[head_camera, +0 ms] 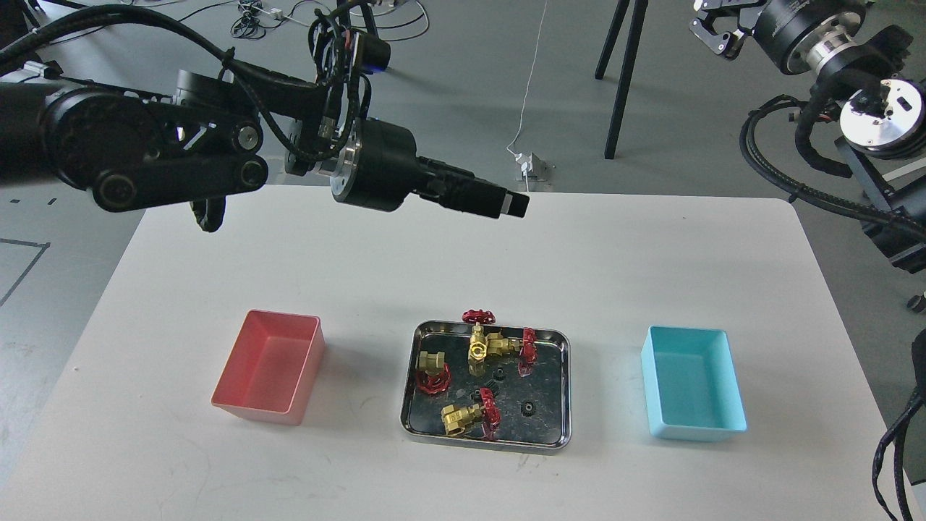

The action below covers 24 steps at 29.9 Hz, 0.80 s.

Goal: Place valve in pink box and gear in blue box
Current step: 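Move the left gripper over the metal tray toward a brass valve, then lower the left gripper and close it on the brass red-handled valve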

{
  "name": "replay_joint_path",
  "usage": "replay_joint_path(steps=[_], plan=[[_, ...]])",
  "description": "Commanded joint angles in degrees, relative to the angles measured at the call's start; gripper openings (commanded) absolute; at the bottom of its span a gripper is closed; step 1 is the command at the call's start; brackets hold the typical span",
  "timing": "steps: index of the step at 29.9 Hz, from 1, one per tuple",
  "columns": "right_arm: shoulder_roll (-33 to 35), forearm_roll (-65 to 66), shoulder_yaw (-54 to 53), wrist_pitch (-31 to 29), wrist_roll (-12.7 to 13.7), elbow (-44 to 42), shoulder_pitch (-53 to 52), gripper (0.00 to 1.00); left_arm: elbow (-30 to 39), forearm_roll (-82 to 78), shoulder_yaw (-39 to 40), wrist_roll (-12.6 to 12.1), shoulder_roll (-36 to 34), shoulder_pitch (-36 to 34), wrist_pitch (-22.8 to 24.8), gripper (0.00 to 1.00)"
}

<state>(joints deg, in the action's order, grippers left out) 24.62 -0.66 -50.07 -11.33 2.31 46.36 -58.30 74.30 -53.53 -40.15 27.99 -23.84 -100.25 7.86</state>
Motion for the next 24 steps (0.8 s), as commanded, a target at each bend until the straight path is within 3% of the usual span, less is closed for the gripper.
replay_joint_path(steps=[1,4,9,24], plan=[[-0.2,0.0,0.9,0.3,3.6,0.0,1.1,1.0,-1.3,-9.5,-12.3,0.0,6.8,0.2,-16.5,0.82],[-1.0,0.1,1.0,1.8,6.7,-2.5,0.3,1.0,-2.2,-10.0,-16.8,0.0,8.9,4.1,-23.8,0.82],[-7.5,0.1,1.1,2.6,11.9,-13.1,-6.1,1.0,-5.6,-12.5,-16.6,0.0,9.5,12.2,-25.0,0.82],[-8.9,0.1,1.0,2.6,12.0,-15.2,-5.5,1.0,-11.2,-17.4,-13.2,0.0,10.0,23.3,-25.3,0.78]])
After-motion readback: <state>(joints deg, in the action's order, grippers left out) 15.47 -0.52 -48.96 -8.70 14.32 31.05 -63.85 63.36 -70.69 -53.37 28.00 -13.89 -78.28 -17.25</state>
